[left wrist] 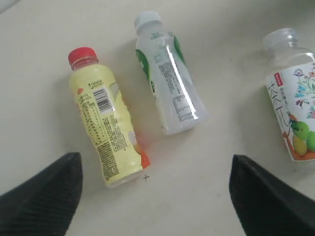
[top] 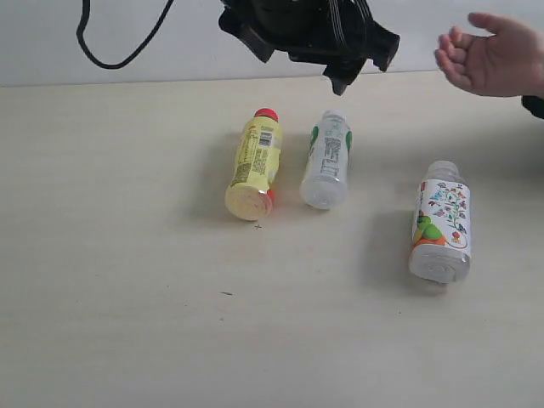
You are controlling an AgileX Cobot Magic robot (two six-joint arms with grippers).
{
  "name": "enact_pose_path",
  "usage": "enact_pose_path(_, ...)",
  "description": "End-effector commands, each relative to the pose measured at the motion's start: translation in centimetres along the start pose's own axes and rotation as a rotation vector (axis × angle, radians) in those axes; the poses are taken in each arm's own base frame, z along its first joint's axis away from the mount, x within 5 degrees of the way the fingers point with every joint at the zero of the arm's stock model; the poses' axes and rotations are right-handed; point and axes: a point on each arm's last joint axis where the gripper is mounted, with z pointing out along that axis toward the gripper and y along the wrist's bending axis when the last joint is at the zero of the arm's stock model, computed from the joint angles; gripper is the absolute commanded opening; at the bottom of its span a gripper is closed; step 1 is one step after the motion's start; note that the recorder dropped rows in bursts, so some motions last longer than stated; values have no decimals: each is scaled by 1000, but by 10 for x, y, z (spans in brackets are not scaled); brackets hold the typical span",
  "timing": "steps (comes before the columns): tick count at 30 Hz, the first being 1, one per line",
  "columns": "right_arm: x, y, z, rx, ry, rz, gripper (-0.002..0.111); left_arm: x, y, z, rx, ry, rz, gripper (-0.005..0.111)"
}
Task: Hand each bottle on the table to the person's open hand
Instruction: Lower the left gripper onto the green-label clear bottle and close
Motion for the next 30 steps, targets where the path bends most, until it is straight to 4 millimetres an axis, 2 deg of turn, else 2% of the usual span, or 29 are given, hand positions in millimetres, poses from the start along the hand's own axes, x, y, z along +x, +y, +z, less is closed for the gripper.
enact_pose_path(1, 1, 0, 0, 5, -11, -3, 0, 3, -6, 18, -15, 29, 7, 78)
enact_pose_path(8, 1, 0, 0, 5, -11, -3, 0, 8, -19, 71, -22, 79, 34, 78)
enact_pose_path(21, 1, 0, 0, 5, -11, -1, 0, 8, -40, 138, 41, -30, 2, 78)
enact_pose_path(23, 1, 0, 0, 5, -11, -1, 0, 12, -43, 155, 44, -30, 11, 78)
enact_pose_path(30, 0, 0, 0, 5, -13, -1, 0, 22, -41, 183, 18, 9, -19, 78)
